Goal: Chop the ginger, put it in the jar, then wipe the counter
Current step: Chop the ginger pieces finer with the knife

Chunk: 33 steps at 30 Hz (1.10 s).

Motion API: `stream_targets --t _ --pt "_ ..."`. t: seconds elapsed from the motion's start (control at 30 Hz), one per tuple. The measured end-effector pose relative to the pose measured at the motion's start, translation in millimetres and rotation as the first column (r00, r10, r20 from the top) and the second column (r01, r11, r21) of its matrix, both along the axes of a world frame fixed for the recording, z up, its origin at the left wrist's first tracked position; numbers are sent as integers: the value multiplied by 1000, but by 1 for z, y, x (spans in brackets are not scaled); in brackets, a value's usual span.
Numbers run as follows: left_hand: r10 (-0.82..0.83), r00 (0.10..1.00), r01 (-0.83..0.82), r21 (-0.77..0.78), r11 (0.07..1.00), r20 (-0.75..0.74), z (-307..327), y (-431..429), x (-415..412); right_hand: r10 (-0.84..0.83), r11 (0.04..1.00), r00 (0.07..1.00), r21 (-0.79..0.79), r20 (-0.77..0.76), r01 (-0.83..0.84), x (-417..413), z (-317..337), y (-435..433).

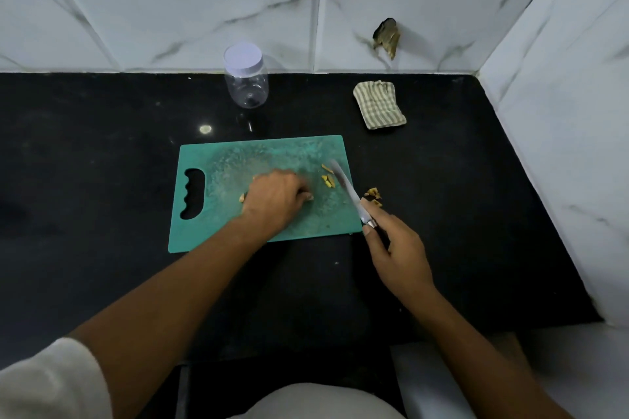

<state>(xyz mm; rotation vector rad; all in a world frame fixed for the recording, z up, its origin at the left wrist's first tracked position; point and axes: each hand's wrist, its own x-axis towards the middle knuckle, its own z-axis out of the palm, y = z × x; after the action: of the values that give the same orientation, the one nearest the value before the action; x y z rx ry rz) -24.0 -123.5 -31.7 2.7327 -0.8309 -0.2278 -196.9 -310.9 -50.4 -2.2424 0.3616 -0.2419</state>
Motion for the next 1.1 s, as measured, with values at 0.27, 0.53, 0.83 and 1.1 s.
stream_targets --t 0.27,0.53,0.83,1.1 --pt "118 989 -123 -62 990 -85 3 6 -8 24 998 999 58 -36 -22 -8 0 13" --pt "126 991 -131 -179 975 -37 -15 16 -22 57 998 994 -8 -91 -58 -13 -3 29" --pt "134 989 -146 -225 963 -68 -16 17 -26 56 995 992 -75 -109 -65 -20 -5 39" --pt "238 967 -255 -275 927 -93 -22 15 -33 62 978 990 -189 -126 -86 -25 -8 55"
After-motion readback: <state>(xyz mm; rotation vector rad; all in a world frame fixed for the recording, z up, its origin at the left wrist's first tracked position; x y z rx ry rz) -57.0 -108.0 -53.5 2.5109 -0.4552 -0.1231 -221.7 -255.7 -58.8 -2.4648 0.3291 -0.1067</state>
